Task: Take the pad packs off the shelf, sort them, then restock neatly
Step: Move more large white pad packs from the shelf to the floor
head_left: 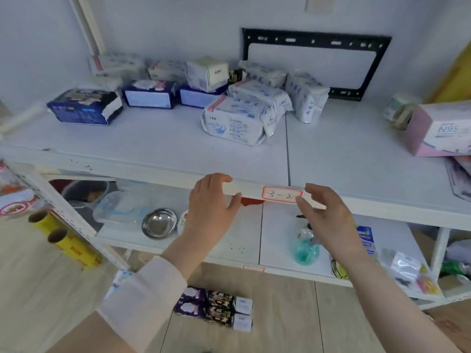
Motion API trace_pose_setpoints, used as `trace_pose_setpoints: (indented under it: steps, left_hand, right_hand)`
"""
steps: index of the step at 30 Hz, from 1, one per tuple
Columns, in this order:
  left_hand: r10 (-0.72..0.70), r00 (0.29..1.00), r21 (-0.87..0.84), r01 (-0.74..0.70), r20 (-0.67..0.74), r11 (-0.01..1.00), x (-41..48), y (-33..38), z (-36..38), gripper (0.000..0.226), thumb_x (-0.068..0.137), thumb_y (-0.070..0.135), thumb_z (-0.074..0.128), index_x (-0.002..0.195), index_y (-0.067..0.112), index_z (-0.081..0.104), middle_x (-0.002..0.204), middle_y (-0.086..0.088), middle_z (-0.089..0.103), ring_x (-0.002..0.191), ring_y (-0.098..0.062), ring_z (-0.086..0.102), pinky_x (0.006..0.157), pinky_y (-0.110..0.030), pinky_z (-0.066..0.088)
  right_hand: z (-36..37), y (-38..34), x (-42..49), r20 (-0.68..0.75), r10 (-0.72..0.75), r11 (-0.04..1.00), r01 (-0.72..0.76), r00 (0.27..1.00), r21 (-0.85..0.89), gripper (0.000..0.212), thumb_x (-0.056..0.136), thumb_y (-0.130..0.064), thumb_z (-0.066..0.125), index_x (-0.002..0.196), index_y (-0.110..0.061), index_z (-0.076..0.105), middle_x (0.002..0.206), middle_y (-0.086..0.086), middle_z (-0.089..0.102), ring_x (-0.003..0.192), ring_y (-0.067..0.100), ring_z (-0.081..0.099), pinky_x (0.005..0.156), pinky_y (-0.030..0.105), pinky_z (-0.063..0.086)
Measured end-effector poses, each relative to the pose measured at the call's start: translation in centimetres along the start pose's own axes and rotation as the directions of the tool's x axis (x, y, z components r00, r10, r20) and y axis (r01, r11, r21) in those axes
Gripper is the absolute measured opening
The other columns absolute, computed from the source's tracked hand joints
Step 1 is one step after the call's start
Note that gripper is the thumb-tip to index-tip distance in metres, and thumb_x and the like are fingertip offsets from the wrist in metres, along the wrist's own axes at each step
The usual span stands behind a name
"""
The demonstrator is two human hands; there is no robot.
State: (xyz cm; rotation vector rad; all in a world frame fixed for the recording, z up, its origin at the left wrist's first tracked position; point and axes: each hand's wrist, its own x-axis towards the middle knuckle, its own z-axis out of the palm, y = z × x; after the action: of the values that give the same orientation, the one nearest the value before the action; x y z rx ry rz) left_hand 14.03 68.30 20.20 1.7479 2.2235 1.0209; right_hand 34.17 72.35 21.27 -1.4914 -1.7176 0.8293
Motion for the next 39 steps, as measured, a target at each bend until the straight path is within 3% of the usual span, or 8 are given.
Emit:
trace_pose_setpoints:
  steps: [4,6,11,20,25,33,35,39]
  left_hand:
    - [-0.034,0.999,-0.045,0.035,0.016,0.998,4.8,-2.7,-2.2,0.038,0.089,0.032,0.056,0.122,0.015,0.049,0.124,0.0,0.052,0.119,-0.02,0.044,0.1,-0.029,0.03]
    - [-0.04,0.999,-0.049,0.041,0.008,0.998,7.3,-4.2,-2.9,0.039,0.089,0.033,0.057,0.122,0.014,0.049,0.123,-0.002,0.053,0.119,-0.022,0.046,0.1,-0.031,0.032]
    - [-0.084,0.996,-0.049,0.086,0.039,0.995,12.3,-7.3,-3.1,0.042,0.09,0.035,0.055,0.125,0.014,0.046,0.127,-0.003,0.052,0.12,-0.022,0.046,0.102,-0.033,0.034]
    - [-0.089,0.995,-0.076,0.091,0.04,0.993,18.6,-8.7,-1.8,0.041,0.09,0.029,0.055,0.125,0.009,0.046,0.127,-0.008,0.051,0.121,-0.024,0.044,0.1,-0.034,0.034]
    - [-0.112,0.993,-0.057,0.114,0.03,0.992,21.2,-9.7,-1.1,0.041,0.09,0.029,0.055,0.126,0.01,0.046,0.129,-0.007,0.05,0.123,-0.024,0.043,0.102,-0.035,0.033]
    - [-0.158,0.987,-0.024,0.159,0.041,0.987,24.2,-11.3,-0.5,0.042,0.091,0.03,0.054,0.126,0.011,0.046,0.13,-0.007,0.049,0.124,-0.025,0.042,0.103,-0.036,0.032]
    - [-0.173,0.984,-0.02,0.175,0.047,0.984,24.8,-11.5,-0.5,0.042,0.091,0.031,0.054,0.127,0.011,0.046,0.131,-0.008,0.049,0.125,-0.025,0.041,0.103,-0.037,0.031]
    - [-0.178,0.983,-0.011,0.179,0.054,0.984,25.4,-11.6,-0.3,0.042,0.091,0.031,0.053,0.128,0.011,0.045,0.132,-0.008,0.048,0.125,-0.025,0.041,0.103,-0.037,0.032]
  right_hand:
    - [1.9,-3.1,4.4,-0.039,0.128,0.986,-0.123,0.991,0.114,0.041,0.088,-0.035,0.058,0.124,-0.017,0.052,0.108,-0.01,0.056,0.099,0.011,0.055,0.081,0.027,0.042]
    - [3.1,-4.0,6.8,-0.047,0.204,0.965,-0.193,0.978,0.178,0.049,0.086,-0.042,0.058,0.126,-0.014,0.051,0.104,-0.011,0.057,0.093,0.017,0.06,0.089,0.033,0.047]
    - [5.7,-5.3,12.4,0.02,0.373,0.886,-0.363,0.928,0.288,0.078,0.078,-0.058,0.06,0.134,-0.006,0.044,0.128,0.004,0.053,0.087,0.016,0.06,0.097,0.042,0.047]
    - [8.5,-8.5,20.6,0.013,0.483,0.862,-0.479,0.875,0.167,0.071,0.074,-0.07,0.052,0.105,-0.007,0.046,0.106,0.007,0.048,0.094,0.026,0.052,0.094,0.039,0.047]
    - [9.4,-8.5,23.0,0.134,0.541,0.798,-0.557,0.83,0.23,0.086,0.063,-0.073,0.063,0.122,-0.01,0.053,0.112,0.008,0.062,0.09,0.024,0.062,0.085,0.036,0.053]
    - [9.8,-8.5,24.1,0.32,0.546,0.684,-0.632,0.774,0.363,0.044,0.071,-0.038,0.077,0.102,-0.01,0.062,0.083,0.008,0.072,0.069,0.022,0.068,0.05,0.04,0.057]
    - [9.7,-8.3,24.4,0.363,0.526,0.657,-0.638,0.769,0.401,0.034,0.072,-0.031,0.077,0.097,-0.012,0.063,0.083,0.008,0.072,0.073,0.022,0.069,0.059,0.047,0.057]
    - [9.8,-8.3,25.0,0.345,0.512,0.68,-0.617,0.787,0.397,0.046,0.066,-0.035,0.081,0.105,-0.015,0.066,0.099,0.008,0.072,0.092,0.026,0.068,0.086,0.048,0.053]
